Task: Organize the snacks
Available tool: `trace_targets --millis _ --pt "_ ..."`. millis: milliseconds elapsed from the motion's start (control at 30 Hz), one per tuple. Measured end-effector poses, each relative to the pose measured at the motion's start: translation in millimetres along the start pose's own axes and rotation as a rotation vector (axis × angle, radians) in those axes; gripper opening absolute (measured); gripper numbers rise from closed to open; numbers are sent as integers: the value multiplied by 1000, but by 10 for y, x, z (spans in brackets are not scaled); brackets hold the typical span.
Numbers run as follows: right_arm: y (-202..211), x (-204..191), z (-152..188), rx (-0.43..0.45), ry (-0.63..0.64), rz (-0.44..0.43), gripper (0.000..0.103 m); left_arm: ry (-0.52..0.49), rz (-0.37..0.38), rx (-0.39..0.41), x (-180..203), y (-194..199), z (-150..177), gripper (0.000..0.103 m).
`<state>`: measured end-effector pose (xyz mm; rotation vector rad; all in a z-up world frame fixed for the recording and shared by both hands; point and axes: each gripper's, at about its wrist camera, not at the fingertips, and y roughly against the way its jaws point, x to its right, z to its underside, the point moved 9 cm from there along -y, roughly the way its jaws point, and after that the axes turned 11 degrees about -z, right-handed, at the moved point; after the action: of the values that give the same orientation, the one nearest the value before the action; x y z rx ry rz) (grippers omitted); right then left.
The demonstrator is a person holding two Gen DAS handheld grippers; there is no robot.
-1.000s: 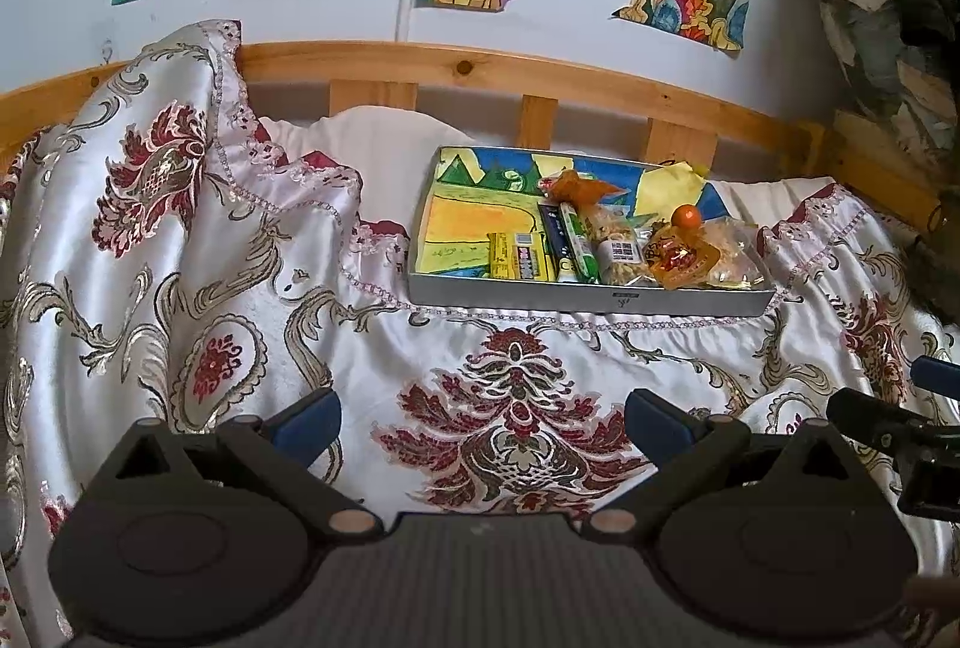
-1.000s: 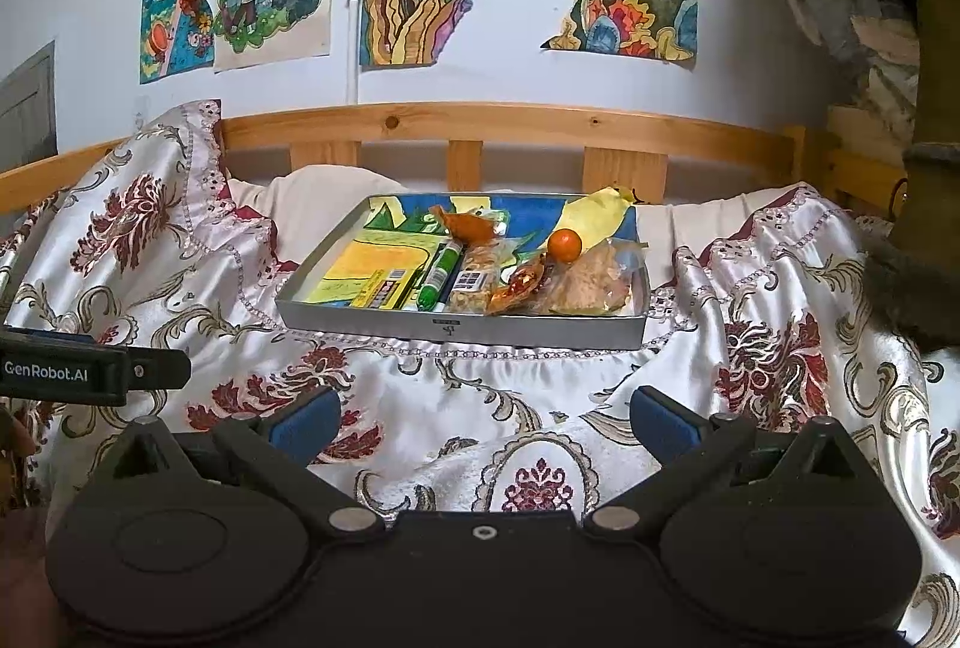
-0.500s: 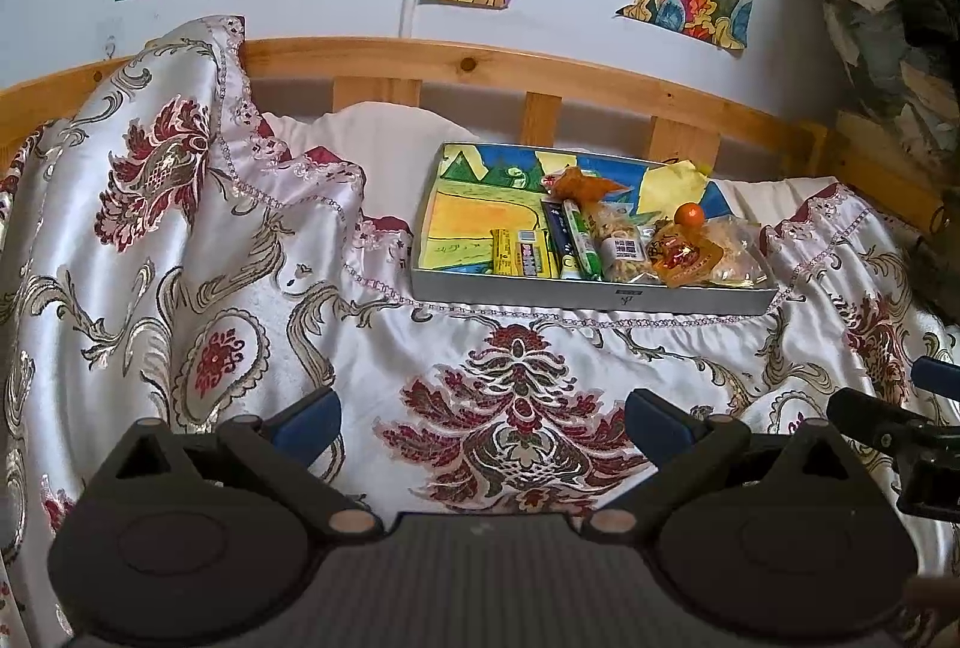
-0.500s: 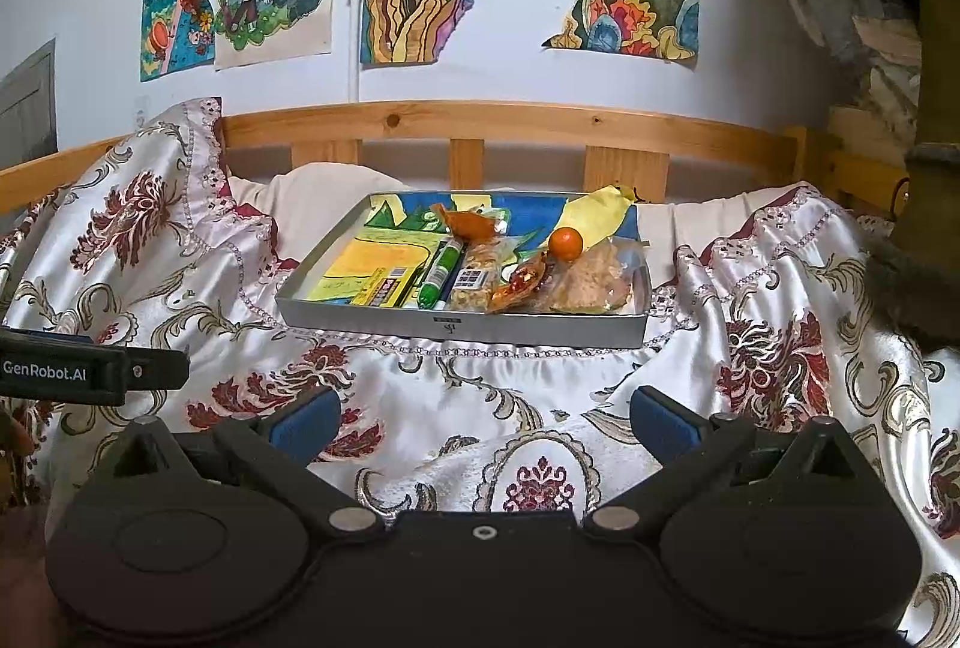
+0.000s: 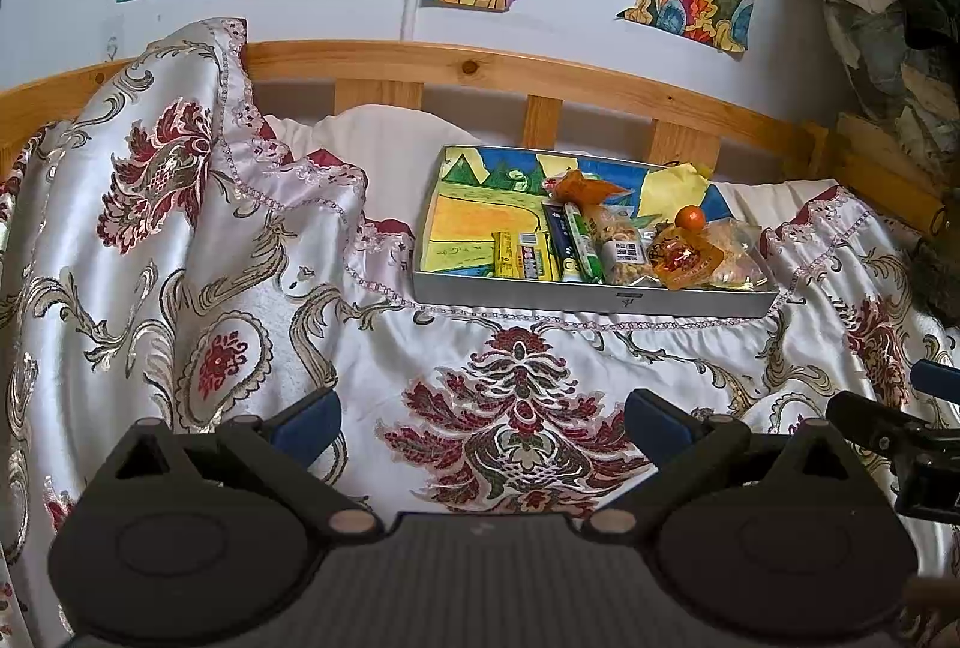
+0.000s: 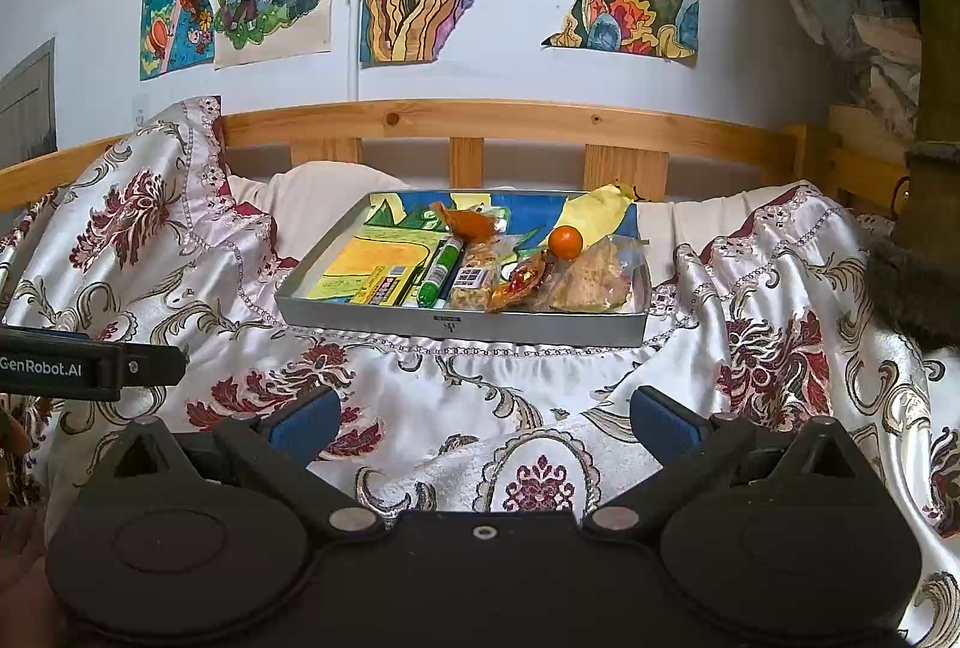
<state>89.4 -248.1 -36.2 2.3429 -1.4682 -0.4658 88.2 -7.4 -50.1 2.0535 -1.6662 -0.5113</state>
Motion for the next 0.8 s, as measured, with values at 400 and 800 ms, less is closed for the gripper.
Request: trace_targets --millis 400,800 --pt "0 -1 -1 0 0 0 102 -1 0 -2 1 5 -1 102" --pt "3 0 -5 5 1 0 102 21 -49 -26 -83 -29 -4 102"
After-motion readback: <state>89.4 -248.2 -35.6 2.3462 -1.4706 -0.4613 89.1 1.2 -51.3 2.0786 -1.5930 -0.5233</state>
